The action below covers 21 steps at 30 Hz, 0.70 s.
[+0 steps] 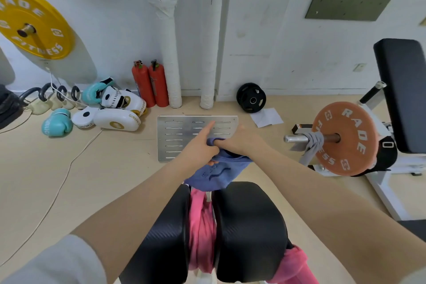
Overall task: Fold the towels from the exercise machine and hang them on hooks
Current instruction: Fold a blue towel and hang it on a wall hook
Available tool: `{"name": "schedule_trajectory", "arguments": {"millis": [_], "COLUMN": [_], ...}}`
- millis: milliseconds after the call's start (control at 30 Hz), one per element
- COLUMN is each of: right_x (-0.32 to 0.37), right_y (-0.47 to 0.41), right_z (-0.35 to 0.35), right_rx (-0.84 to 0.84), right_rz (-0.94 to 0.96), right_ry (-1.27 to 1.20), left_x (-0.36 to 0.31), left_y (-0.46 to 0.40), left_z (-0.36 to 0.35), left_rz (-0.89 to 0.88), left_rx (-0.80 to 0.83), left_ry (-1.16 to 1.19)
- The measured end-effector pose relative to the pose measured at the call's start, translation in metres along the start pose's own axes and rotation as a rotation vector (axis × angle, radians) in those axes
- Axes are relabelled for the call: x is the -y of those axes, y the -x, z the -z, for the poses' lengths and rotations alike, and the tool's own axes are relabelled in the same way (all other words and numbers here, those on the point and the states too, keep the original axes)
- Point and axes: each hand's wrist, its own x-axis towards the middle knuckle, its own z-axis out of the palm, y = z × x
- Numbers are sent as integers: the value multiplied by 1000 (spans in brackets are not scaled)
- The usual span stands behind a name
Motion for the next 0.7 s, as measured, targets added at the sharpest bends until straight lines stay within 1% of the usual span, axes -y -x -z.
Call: {"name": "schedule_trajectory", "arguments": {"millis": [67,133,200,233,333,400,433,500,600,700], "right_x": [1,25,36,38,34,28,23,16,16,17], "right_y": [-8,36,62,64,65,71,73,75,76,79], "right_z": [3,27,39,39,45,54,56,55,44,41], "right_rx": [-12,-42,-87,-72,-24,-4,-6,-24,-44,-108], "right_rz": [-27,-34,7,42,171,170,152,118,76,106], "right_ry": [115,157,182,150,121,168,206,279,353,336], "left_x": [-2,0,3,3,2,4,5,7,8,6], "left_y": [0,1,2,2,1,1,1,3,6,10], "left_z": [-3,-5,-8,-9,-5,4,8,12,8,10], "left_rz": [-9,-16,15,37,108,127,111,46,-15,-66], "left_rx": [33,54,56,42,-106,-196,-201,-183,-230,-233], "left_ry": [92,199,337,410,543,607,628,562,323,264]}}
